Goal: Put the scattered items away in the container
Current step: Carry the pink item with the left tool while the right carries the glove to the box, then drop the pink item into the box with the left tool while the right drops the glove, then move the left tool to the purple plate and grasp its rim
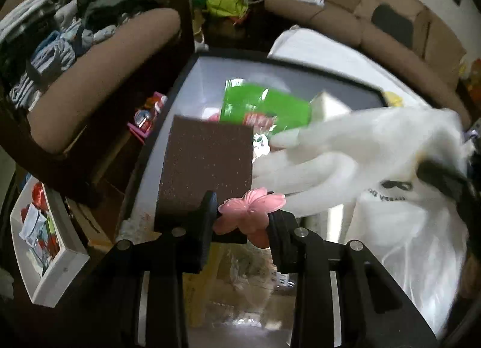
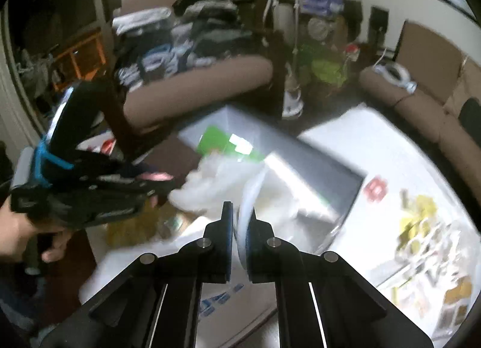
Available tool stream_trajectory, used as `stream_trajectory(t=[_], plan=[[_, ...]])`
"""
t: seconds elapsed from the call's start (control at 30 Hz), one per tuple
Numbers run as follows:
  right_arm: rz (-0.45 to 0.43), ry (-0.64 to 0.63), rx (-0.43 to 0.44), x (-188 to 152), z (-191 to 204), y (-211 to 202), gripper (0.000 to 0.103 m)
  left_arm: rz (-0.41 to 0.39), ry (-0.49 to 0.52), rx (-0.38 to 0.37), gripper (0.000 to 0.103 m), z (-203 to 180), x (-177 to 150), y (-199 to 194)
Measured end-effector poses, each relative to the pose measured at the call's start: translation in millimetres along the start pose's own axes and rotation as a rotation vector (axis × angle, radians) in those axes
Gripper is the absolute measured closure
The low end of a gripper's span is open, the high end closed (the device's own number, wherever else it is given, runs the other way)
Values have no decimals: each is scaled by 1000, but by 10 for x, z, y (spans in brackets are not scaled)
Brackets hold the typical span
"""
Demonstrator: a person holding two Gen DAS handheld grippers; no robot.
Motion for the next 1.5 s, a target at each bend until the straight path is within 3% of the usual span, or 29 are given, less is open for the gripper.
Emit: stream_trajectory(t=[0.17, 0.23, 0.27, 0.37, 0.4, 0.43, 0.5, 0.57, 0.6, 0.67, 0.8, 0.9, 0.97, 1.03, 1.07, 1.1, 1.17, 1.23, 1.27, 1.3, 1.33, 1.37, 1.43, 1.5], plan=[[102, -12, 37, -136, 120, 465, 97, -20, 15, 33, 73, -82, 12, 48], [98, 16, 62, -59, 126, 546, 97, -23, -3, 40, 72, -55, 33, -16], [80, 42, 84, 30, 114, 562, 97, -26, -17, 65, 67, -32, 27, -76], [31, 104, 149, 202, 80, 431, 94, -59, -43, 72, 32, 44, 63, -320], [10, 117, 164, 259, 68, 337, 94, -71, -51, 74, 26, 68, 55, -389], [-22, 126, 184, 327, 48, 195, 90, -86, -63, 81, 24, 95, 51, -497], [-57, 120, 188, 373, 33, 8, 69, -118, -86, 68, 16, 110, -14, -745], [-124, 107, 157, 386, -9, -268, 31, -138, -99, 20, 7, 59, -129, -968], [-158, 104, 144, 379, -24, -395, 27, -148, -99, -9, 1, 2, -197, -1059], [-225, 97, 117, 356, -118, -686, 23, -156, -79, -88, 0, -183, -340, -1179], [-274, 164, 46, 220, -407, -1161, 22, -93, 41, -117, 1, -676, -394, -1016], [-287, 216, 4, -51, -644, -1508, 22, -66, 68, -134, 5, -925, -383, -786], [-293, 231, -24, -331, -768, -1734, 22, -46, 93, -9, 5, -996, -354, -573], [-281, 238, -72, -643, -876, -1933, 22, -37, 114, 204, 16, -963, -277, -325], [-274, 243, -121, -872, -960, -2062, 22, -30, 110, 250, 25, -941, -259, -262], [-273, 249, -151, -1012, -1006, -2125, 22, -20, 93, 298, 27, -860, -210, -189], [-266, 301, -237, -1458, -1211, -2337, 21, -8, 40, 314, 27, -687, -133, -160], [-253, 376, -271, -1842, -1444, -2472, 20, -10, -6, 337, 27, -592, -112, -307], [-251, 417, -282, -2026, -1565, -2517, 20, -9, -1, 364, 20, -601, -136, -383], [-250, 447, -289, -2145, -1662, -2530, 20, 2, 17, 411, 6, -645, -170, -458], [-251, 506, -294, -2365, -1815, -2574, 20, 26, 49, 463, 0, -710, -216, -521], [-249, 545, -296, -2488, -1916, -2581, 20, 31, 84, 494, 1, -787, -259, -579], [-248, 617, -304, -2751, -2099, -2620, 20, -25, 125, 467, 1, -941, -310, -836], [-255, 662, -312, -2989, -2250, -2632, 20, -94, 86, 328, 0, -1105, -356, -1168]])
Point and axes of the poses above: each gripper's, at about its wrist camera, not at the fingertips, and y roughly the way its jaws point, z to its left, x to its top, the point moved 2 cm from there along y, roughly the way its jaws point, and after that the axes turned 8 degrees about z, right-handed, at the moved point
